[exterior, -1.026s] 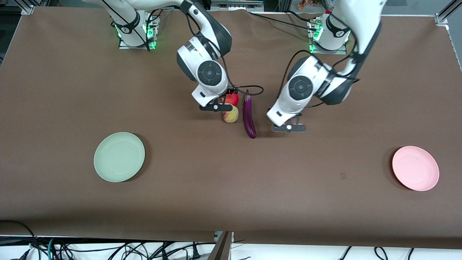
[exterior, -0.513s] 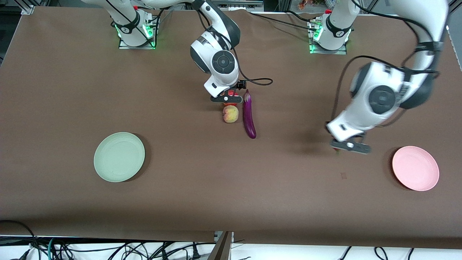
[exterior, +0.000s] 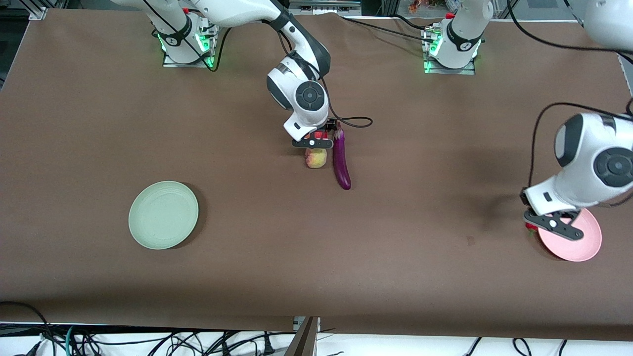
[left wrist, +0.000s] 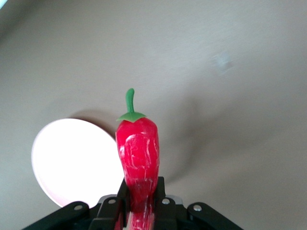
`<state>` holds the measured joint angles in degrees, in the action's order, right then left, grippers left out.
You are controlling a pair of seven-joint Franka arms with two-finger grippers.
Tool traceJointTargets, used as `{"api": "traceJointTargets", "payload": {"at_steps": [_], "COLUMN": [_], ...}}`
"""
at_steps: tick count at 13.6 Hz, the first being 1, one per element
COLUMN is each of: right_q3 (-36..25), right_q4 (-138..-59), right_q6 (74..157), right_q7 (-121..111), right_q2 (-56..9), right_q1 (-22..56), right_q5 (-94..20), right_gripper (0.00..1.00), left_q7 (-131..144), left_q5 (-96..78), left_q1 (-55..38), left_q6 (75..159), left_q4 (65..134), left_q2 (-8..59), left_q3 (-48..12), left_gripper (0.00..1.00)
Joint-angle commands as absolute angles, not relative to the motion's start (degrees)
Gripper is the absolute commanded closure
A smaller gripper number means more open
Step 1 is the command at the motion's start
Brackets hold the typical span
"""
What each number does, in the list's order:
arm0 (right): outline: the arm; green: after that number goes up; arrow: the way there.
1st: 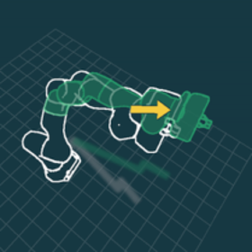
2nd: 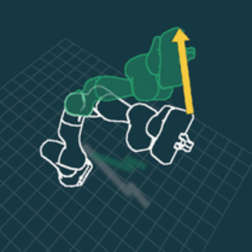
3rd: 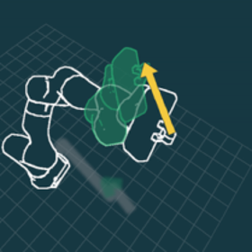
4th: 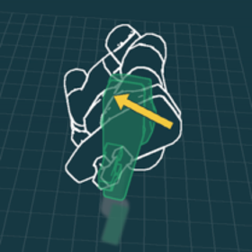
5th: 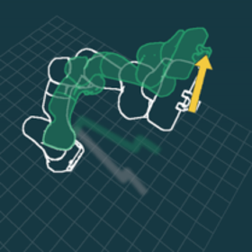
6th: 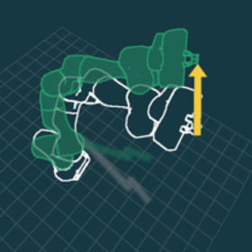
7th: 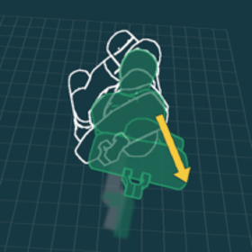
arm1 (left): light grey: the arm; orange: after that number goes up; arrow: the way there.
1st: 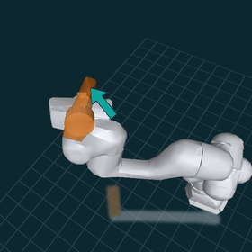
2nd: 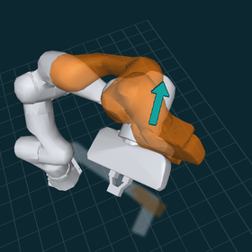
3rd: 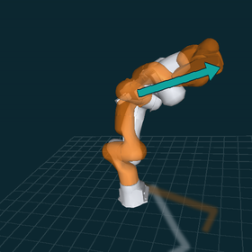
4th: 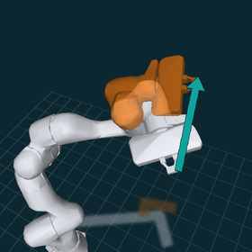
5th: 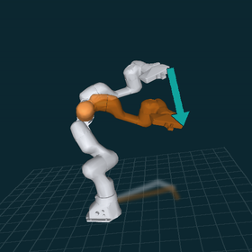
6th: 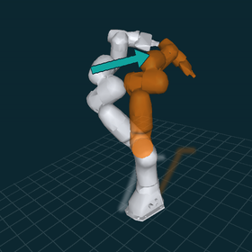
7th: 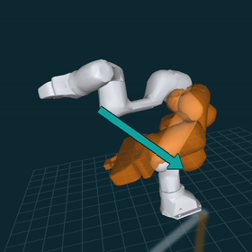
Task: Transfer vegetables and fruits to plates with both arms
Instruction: 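Lower the chili onto the pink plate while the right gripper grasps the apple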
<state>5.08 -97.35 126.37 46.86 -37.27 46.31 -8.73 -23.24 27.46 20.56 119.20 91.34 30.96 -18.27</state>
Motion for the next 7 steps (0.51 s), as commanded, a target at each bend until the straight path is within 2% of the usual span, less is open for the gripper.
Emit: {"api": "traceJointTargets", "payload": {"at_steps": [1, 2, 3, 4, 5, 7], "right_q3": [4.39, 4.39, 4.39, 4.39, 4.39, 4.39], "right_q4": [-97.3, -97.38, -97.3, -97.29, -97.29, -97.29], "right_q6": [127.35, 127.96, 128.32, 128.67, 128.85, 129.2], "right_q7": [48.16, 48.43, 48.43, 48.43, 48.43, 48.43], "right_q2": [-37.18, -37.26, -37.53, -37.62, -37.79, -37.88], "right_q1": [47.2, 47.2, 47.28, 47.29, 47.29, 47.29], "right_q5": [-7.04, -6.94, -6.68, -5.64, -4.49, -4.31], "right_gripper": [0.0, 0.0, 0.04, 0.17, 0.25, 0.28], "left_q7": [-32.84, -35.22, -36.81, -38.31, -39.71, -41.04], "left_q5": [32.76, 33.65, 34.18, 34.1, 34.1, 33.84], "left_q1": [24.07, 25.3, 27.31, 28.9, 30.05, 32.51], "left_q6": [122.93, 125.92, 128.12, 129.19, 129.81, 130.6], "left_q4": [85.34, 85.34, 85.34, 85.34, 85.34, 85.34], "left_q2": [37.95, 39.45, 40.94, 42.0, 43.06, 44.64], "left_q3": [-19.07, -18.9, -18.29, -17.85, -17.75, -17.67], "left_gripper": [0.96, 0.96, 0.96, 0.96, 0.96, 0.96]}}
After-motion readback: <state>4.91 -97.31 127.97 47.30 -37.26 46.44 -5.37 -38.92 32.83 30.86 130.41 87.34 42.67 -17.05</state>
